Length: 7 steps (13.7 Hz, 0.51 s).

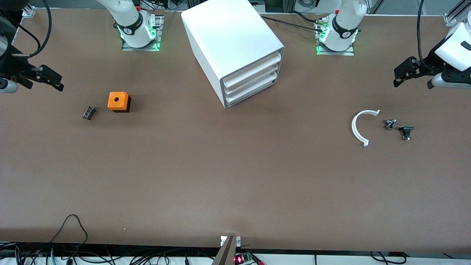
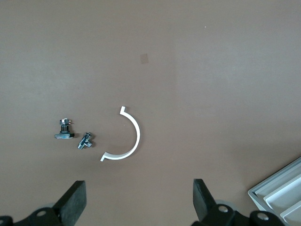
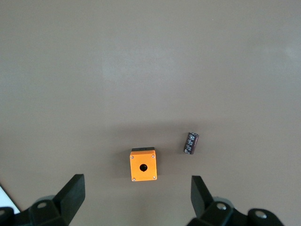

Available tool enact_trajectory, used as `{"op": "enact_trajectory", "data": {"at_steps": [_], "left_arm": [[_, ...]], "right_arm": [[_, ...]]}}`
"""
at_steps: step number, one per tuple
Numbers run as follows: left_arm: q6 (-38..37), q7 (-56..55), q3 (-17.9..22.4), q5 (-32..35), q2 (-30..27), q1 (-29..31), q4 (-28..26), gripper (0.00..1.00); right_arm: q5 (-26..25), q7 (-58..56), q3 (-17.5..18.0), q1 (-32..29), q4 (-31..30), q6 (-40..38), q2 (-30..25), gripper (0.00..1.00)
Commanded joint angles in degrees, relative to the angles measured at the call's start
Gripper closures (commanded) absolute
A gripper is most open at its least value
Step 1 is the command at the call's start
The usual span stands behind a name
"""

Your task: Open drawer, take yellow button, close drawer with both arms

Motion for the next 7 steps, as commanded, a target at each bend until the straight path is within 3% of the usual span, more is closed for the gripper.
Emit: {"op": "enact_trajectory", "data": {"at_steps": [1,7], "left_arm": [[-0.4,2.5,-0.1,-1.0,-0.2,0.5,0.8,0.00],[-0.9,2.2,0.0,-1.1,1.7,0.8,3.6,0.00]], "right_arm": [[0.4,-1.3,-0.3,0.4,0.7,-0.4,-0.5,0.00],[0.4,-1.1,-0.2,0.6,2.5,-3.9,-0.3,0.00]]}}
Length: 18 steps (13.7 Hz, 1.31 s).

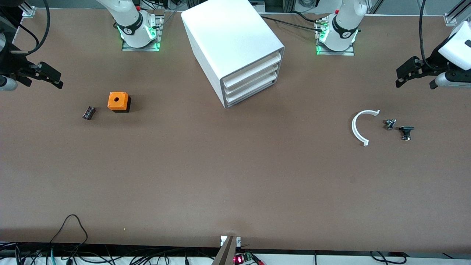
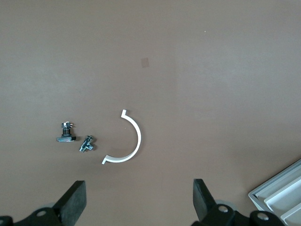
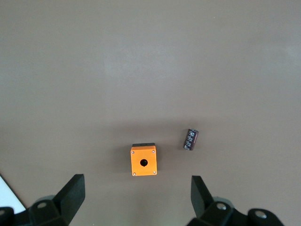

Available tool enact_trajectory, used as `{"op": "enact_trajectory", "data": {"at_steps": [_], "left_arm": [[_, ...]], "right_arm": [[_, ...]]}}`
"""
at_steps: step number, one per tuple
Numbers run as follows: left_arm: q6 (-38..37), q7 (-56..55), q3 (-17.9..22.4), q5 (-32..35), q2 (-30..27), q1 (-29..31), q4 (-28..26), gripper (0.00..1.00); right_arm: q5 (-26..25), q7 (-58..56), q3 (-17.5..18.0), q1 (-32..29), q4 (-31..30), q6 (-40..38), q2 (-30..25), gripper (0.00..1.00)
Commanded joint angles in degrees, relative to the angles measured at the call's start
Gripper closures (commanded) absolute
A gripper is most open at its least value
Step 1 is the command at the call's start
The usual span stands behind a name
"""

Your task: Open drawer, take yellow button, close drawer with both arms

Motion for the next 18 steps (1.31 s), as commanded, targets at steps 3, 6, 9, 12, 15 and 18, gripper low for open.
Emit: {"op": "enact_trajectory", "data": {"at_steps": [3,6,9,12,15,18], "left_arm": [[-1.0,1.7,-0.1,-1.1,1.3,0.6,2.6,0.00],[-1.0,1.9,-0.4,-1.1,1.6,0.5,2.8,0.00],[-1.3,1.8,-0.6,-1.2,2.3,0.2,2.7,0.00],[-2.0,1.6,-2.2,-1.1,6.2,-0.9,2.7,0.00],[-2.1,2.0,-4.4,-1.6,11.0,-0.9,1.6,0.00],[-2.7,2.0,-6.6,-4.2,15.7,-0.9,-1.6,0.00]], "right_arm": [[0.4,-0.4,-0.3,0.3,0.8,-1.4,-0.3,0.00],[0.5,-0.4,-0.3,0.3,0.8,-2.2,-0.3,0.00],[0.5,-0.5,-0.3,0.3,0.8,-2.6,-0.2,0.00],[0.4,-0.4,-0.3,0.3,1.0,-2.6,-0.2,0.00],[0.5,-0.7,-0.3,0.3,1.3,-2.9,-0.2,0.00],[0.4,-0.8,-0.3,0.3,1.3,-3.0,0.0,0.00]]}}
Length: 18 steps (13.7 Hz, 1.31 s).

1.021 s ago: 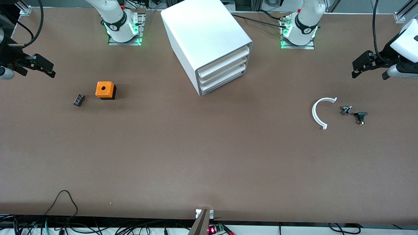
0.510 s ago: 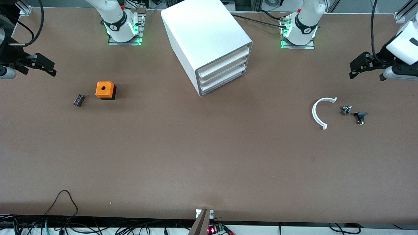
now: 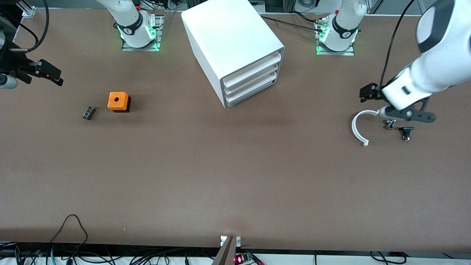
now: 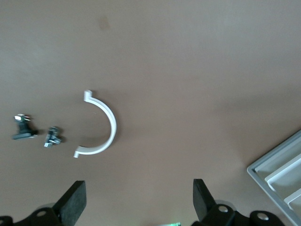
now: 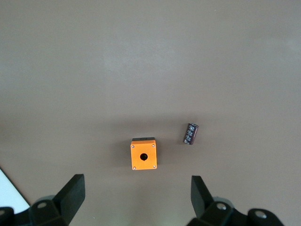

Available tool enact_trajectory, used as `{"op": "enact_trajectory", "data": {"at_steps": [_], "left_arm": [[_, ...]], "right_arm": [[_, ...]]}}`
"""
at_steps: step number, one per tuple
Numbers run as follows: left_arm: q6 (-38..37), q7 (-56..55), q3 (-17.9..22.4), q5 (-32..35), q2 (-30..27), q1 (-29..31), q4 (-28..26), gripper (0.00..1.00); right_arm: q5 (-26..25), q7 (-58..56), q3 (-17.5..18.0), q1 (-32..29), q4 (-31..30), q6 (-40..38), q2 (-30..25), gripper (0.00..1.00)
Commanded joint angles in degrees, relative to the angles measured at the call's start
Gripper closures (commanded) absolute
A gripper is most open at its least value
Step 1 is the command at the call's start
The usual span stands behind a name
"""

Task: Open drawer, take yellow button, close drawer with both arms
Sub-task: 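Reach the left gripper to the top drawer and pull it open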

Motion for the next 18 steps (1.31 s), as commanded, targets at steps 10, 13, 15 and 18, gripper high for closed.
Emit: {"op": "enact_trajectory", "data": {"at_steps": [10,13,15,18], "left_arm": [[8.7,13.6,-11.3,-51.2,6.1,0.3,-24.8,0.00],[9.9,21.0,-13.8,-59.4,6.1,0.3,-30.1,0.02],[9.9,21.4,-15.5,-60.0,6.1,0.3,-30.6,0.05],[10.1,21.4,-17.6,-60.5,6.1,0.3,-31.5,0.33]], "right_arm": [[0.5,-0.3,-0.3,0.2,2.1,-1.1,0.9,0.00],[0.4,-0.7,-0.2,0.5,2.1,-1.1,1.5,0.00],[0.4,-0.4,0.1,1.7,2.1,-1.1,1.6,0.00],[0.3,-0.6,0.2,1.9,2.0,-1.2,2.3,0.00]]}}
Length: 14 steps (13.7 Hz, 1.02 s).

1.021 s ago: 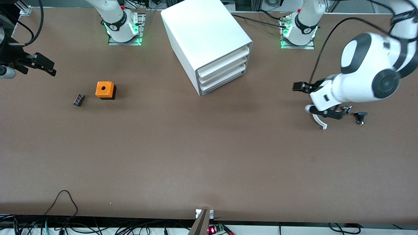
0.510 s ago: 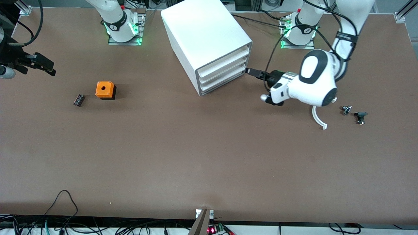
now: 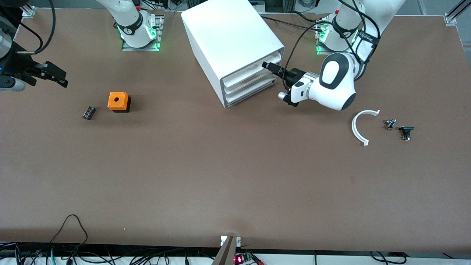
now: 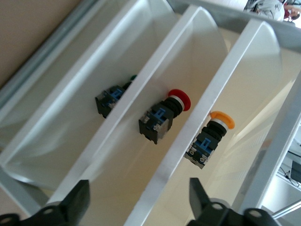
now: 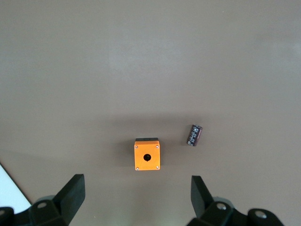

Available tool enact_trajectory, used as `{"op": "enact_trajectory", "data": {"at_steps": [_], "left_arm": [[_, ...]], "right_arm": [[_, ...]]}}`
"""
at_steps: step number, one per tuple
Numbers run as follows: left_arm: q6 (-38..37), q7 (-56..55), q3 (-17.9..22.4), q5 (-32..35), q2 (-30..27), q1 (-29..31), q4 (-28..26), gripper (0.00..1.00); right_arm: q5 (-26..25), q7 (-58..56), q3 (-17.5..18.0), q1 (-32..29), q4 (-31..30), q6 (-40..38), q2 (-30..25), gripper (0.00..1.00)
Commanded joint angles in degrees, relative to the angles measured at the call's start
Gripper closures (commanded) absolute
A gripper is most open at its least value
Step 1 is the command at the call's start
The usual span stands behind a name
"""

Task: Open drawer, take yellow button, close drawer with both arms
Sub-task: 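Reach the left gripper to the top drawer and pull it open, then release the drawer with the left gripper while the right gripper approaches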

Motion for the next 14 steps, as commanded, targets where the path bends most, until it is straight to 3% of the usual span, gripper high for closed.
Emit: {"op": "enact_trajectory", "data": {"at_steps": [1,2,6,10,12,13,14], "left_arm": [[1.2,1.5,-2.0,-2.2,-1.3,0.6,-1.9,0.63],[1.5,1.5,-2.0,-2.2,-1.3,0.6,-2.3,1.00],[1.7,0.3,-1.1,-1.9,-1.6,1.8,-2.0,1.00],[8.4,1.3,6.4,-1.5,-2.0,4.5,1.0,1.00],[11.9,1.1,6.7,-0.8,-2.0,4.5,2.7,1.00],[12.9,0.6,6.7,-0.7,-2.0,4.6,2.8,0.57],[13.6,1.4,6.6,-0.7,-2.2,4.6,2.8,0.02]], "right_arm": [[0.4,-0.5,0.1,0.6,1.6,-1.2,1.6,0.00],[0.4,-0.3,0.1,0.6,1.5,-1.2,1.7,0.00],[0.6,-0.6,0.0,0.5,1.5,-1.2,2.9,0.00],[0.8,-0.5,0.0,0.6,1.5,-1.3,4.7,0.00],[2.9,-0.4,0.1,1.5,1.5,-1.2,4.7,0.00],[3.5,-0.4,0.1,2.8,1.6,-1.1,4.8,0.00],[3.6,-0.4,0.1,4.2,1.5,-0.8,5.2,0.00]]}}
